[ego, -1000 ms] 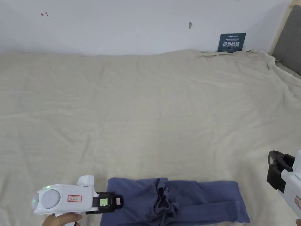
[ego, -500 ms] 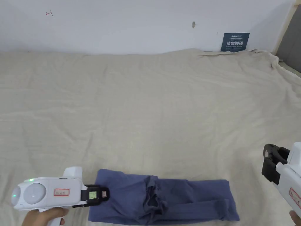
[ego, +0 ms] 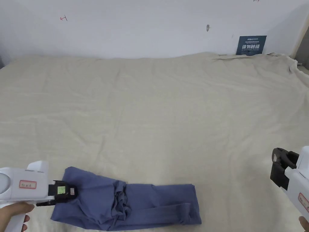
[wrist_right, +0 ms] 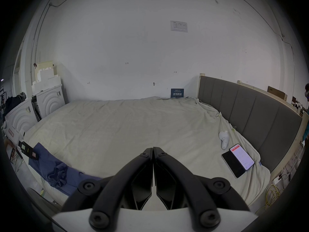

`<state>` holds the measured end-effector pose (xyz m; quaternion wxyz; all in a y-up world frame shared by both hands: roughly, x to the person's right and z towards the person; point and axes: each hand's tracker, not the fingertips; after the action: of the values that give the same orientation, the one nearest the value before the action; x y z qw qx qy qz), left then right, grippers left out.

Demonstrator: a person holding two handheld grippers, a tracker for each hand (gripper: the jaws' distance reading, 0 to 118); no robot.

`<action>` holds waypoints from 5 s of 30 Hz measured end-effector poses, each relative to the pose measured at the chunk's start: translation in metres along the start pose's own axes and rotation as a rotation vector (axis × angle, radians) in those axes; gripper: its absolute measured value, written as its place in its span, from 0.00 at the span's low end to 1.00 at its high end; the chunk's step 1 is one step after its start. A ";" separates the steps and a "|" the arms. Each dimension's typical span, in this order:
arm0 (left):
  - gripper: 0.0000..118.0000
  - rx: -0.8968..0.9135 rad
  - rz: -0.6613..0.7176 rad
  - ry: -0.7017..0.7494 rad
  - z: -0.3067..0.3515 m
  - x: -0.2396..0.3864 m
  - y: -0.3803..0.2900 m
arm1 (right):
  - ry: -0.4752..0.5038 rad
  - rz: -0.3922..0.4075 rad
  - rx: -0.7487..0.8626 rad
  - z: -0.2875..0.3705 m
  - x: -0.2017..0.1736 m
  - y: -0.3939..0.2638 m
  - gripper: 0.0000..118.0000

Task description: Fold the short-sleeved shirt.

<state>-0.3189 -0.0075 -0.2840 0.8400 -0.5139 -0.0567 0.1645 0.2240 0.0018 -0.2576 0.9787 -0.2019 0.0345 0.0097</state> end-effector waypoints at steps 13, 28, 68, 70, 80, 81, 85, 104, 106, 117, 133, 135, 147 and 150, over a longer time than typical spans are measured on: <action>0.14 -0.118 -0.304 -0.187 -0.065 0.169 0.022 | -0.024 -0.011 0.014 0.010 0.017 -0.002 0.00; 0.14 -0.264 -0.463 -0.048 -0.195 0.264 -0.010 | -0.046 -0.031 0.006 0.013 0.026 -0.010 0.00; 0.00 0.445 -0.405 -0.060 -0.140 0.202 -0.083 | -0.050 -0.030 0.030 0.027 0.028 -0.002 0.00; 0.00 0.421 -0.440 -0.044 -0.155 0.209 -0.093 | -0.055 -0.033 0.023 0.027 0.031 -0.004 0.00; 0.00 0.357 -0.484 -0.076 -0.203 0.244 -0.128 | -0.093 -0.044 -0.004 0.027 0.050 -0.013 0.00; 0.00 0.359 -0.478 -0.077 -0.206 0.249 -0.129 | -0.096 -0.045 -0.006 0.027 0.051 -0.014 0.00; 0.00 0.363 -0.497 -0.110 -0.211 0.267 -0.135 | -0.107 -0.048 -0.018 0.026 0.057 -0.017 0.00; 0.00 0.620 -0.499 -0.214 -0.113 0.271 -0.102 | -0.077 -0.038 0.060 0.038 0.032 0.004 0.00; 0.00 0.674 -0.485 -0.216 -0.094 0.267 -0.092 | -0.061 -0.035 0.082 0.040 0.024 0.009 0.00; 0.00 0.941 -0.441 -0.068 -0.007 0.214 -0.057 | -0.015 -0.006 0.229 0.043 -0.026 0.036 0.00; 0.00 1.043 -0.313 0.161 0.033 0.123 -0.061 | -0.038 0.033 0.359 0.026 -0.080 0.028 0.00; 0.00 1.037 -0.303 0.173 0.033 0.118 -0.064 | -0.033 0.037 0.356 0.025 -0.083 0.027 0.00; 0.00 0.959 -0.270 0.164 0.007 0.110 -0.066 | 0.039 -0.013 0.201 -0.018 -0.105 -0.013 0.00; 0.00 0.929 -0.263 0.153 -0.001 0.108 -0.066 | 0.057 -0.005 0.126 -0.038 -0.115 -0.036 0.00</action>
<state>-0.2031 0.0003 -0.2346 0.9959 -0.0837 0.0200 0.0265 0.1076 -0.0469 -0.2697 0.9881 -0.1404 0.0626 -0.0008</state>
